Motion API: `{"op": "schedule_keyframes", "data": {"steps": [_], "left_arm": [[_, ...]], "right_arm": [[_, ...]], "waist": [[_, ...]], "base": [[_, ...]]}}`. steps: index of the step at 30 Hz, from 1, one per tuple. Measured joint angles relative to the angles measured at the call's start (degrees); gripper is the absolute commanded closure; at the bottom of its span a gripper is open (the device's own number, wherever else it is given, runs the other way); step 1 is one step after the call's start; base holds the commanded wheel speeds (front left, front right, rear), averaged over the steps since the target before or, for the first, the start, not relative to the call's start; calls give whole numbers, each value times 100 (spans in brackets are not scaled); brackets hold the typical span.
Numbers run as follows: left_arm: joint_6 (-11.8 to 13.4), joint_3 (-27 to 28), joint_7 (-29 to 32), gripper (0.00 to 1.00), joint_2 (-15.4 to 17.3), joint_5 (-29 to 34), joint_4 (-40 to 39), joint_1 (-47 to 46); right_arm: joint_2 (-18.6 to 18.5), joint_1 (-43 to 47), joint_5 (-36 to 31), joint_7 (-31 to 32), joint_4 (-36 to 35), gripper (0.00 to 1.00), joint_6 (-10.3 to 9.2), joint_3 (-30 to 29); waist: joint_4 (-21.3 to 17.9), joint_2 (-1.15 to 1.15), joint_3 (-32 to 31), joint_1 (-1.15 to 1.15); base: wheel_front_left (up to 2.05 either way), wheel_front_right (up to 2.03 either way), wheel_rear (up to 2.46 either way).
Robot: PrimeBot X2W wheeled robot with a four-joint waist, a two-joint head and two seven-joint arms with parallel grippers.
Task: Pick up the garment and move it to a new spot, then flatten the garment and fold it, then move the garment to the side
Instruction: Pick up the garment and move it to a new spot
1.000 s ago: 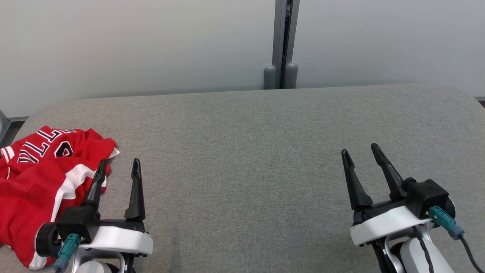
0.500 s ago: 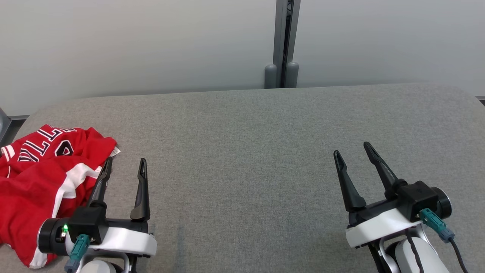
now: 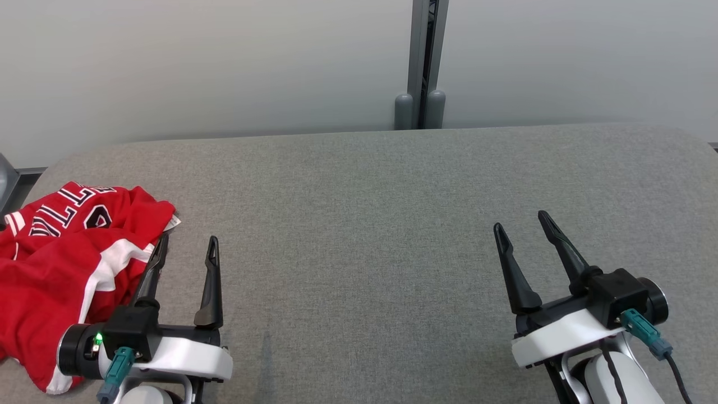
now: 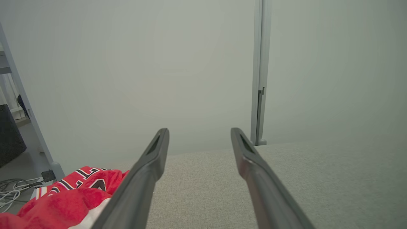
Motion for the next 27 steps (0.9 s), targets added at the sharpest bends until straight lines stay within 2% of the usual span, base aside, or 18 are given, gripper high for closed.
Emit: {"op": "schedule_keyframes", "data": {"steps": [11,27], "left_arm": [[-82,49,-1,0,-2,-63,121,-38],[-71,201,-15,0,0,-165,268,-86]], "right_arm": [[-3,41,122,-1,15,0,0,91],[-3,42,269,-1,41,0,0,240]], "waist": [[309,0,27,0],[1367,0,50,0]], "base": [[0,0,0],[0,0,0]]}}
